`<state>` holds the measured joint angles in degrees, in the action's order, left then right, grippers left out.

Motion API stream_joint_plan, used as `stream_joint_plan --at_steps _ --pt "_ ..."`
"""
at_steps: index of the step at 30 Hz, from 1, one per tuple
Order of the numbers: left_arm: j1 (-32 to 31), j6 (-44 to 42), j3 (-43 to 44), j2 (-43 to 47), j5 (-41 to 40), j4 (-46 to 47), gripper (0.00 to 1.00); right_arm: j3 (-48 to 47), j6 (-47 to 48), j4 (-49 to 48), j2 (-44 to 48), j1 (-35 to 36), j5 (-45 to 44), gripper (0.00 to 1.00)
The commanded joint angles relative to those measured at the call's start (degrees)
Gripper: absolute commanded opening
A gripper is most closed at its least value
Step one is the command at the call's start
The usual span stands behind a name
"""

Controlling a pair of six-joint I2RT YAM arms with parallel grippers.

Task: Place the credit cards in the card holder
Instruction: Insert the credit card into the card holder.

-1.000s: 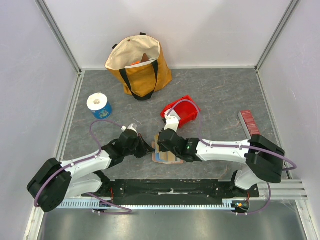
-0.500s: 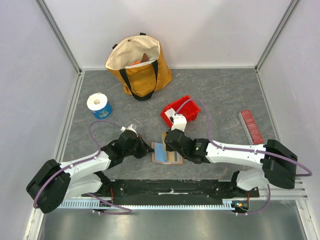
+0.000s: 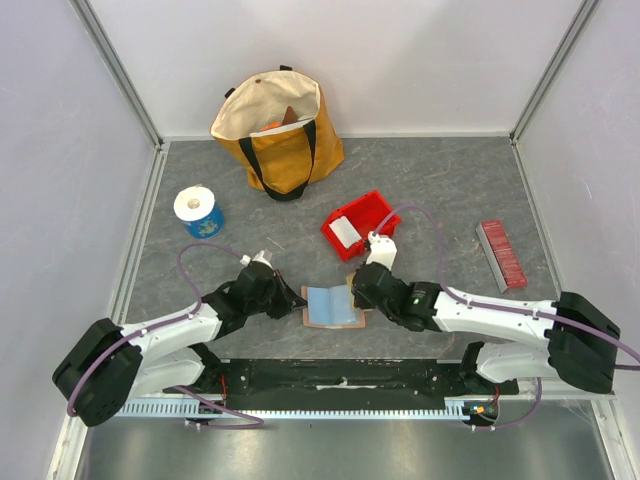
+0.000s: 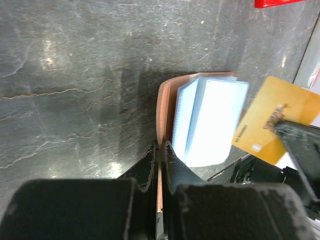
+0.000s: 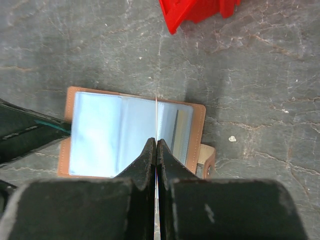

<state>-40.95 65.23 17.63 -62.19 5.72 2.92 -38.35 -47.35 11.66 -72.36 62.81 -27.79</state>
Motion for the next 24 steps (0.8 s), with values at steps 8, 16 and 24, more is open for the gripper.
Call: stream_joint_plan --at_steps 8,16,24 --pt "0.0 0.9 -2.9 -6.2 -2.5 3.8 0.02 2.4 -0.6 -5.6 6.8 -5.1 12.9 0.0" --pt "0.0 0.7 -2.4 -6.1 -2.6 3.3 0.02 3.3 -1.8 -11.0 0.6 -6.2 20.0 0.0" --pt "0.0 1.3 -2.5 -5.5 -2.3 3.7 0.02 7.7 -5.6 -20.9 -4.8 -8.7 25.1 0.0"
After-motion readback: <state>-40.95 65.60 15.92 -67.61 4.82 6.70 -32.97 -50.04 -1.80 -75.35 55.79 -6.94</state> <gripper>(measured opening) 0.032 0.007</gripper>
